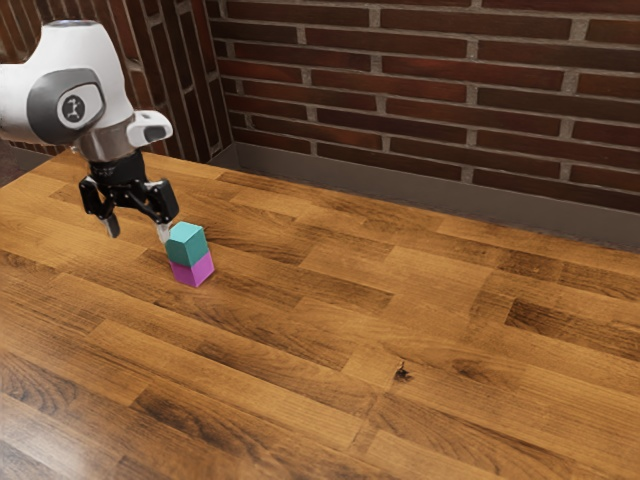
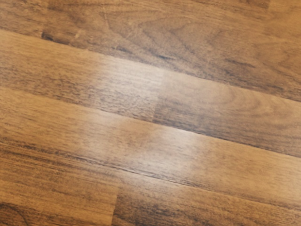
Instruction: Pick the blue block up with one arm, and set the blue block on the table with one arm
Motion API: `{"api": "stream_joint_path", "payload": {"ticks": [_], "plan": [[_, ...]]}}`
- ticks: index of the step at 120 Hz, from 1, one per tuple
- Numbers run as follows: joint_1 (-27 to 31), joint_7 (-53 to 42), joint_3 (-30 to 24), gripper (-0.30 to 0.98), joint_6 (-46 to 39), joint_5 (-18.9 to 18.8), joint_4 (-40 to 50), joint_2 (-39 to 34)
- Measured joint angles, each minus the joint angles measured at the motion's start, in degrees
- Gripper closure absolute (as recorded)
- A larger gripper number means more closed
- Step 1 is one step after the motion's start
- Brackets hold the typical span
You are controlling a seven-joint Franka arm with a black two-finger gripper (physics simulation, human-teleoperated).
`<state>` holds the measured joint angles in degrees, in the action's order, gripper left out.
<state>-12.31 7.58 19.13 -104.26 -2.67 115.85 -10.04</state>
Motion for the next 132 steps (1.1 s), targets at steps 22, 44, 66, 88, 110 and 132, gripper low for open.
{"api": "stream_joint_path", "payload": {"ticks": [22, 44, 66, 88, 110, 132], "plan": [[1.35, 0.44, -0.34, 0.00, -8.04, -0.29, 2.71, 3.30], [5.93, 0.08, -3.80, 0.00, -14.27, -0.28, 4.52, 4.98], [6.08, -0.86, -4.00, 0.00, -17.92, 0.12, 4.27, 9.28], [6.96, -2.70, -3.88, 0.00, -20.36, 0.56, 1.41, 13.76], [9.30, -4.79, -3.60, 0.00, -21.37, 1.33, -1.07, 17.21], [11.43, -8.30, -3.57, 0.00, -22.50, 4.50, -6.13, 24.03]]}}
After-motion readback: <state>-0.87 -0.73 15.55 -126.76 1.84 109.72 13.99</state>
